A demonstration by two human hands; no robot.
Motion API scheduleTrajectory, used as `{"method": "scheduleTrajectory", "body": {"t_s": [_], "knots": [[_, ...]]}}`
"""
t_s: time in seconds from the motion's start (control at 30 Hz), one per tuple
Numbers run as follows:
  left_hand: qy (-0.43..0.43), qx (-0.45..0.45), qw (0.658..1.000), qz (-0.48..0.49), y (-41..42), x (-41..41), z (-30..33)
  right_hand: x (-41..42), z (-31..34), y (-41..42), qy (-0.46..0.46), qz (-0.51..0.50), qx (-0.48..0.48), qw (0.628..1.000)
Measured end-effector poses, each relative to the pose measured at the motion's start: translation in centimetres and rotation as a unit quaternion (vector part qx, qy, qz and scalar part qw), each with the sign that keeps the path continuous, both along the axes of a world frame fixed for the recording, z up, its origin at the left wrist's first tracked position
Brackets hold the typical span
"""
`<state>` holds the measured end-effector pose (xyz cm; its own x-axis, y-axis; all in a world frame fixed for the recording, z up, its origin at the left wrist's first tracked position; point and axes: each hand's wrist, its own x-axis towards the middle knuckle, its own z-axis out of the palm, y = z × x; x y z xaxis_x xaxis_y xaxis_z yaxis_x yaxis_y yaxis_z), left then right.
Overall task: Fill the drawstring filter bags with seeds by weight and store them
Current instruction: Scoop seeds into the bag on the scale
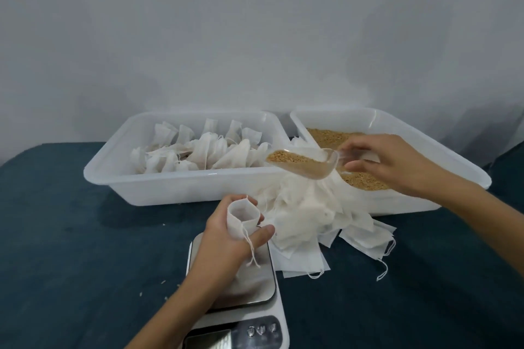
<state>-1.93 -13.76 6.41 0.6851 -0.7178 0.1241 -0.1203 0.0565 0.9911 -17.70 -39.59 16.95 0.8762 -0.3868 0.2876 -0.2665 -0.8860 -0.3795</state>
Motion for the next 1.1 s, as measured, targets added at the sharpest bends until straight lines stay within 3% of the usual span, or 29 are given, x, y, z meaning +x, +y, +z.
{"method": "scheduleTrajectory", "body": {"t_s": [0.33,0.67,1.1], "knots": [[0.009,0.007,1.000,-0.005,0.2,0.5,-0.3,0.2,2.1,4.7,0.039,0.078,-0.018,0.996],[-0.005,0.011,1.000,-0.007,0.1,0.5,-0.3,1.6,3.8,5.8,0.072,0.098,-0.111,0.986],[-0.016,-0.018,0.999,-0.026,0.1,0.6,-0.8,2.4,4.0,5.9,0.081,0.110,-0.160,0.978]]}}
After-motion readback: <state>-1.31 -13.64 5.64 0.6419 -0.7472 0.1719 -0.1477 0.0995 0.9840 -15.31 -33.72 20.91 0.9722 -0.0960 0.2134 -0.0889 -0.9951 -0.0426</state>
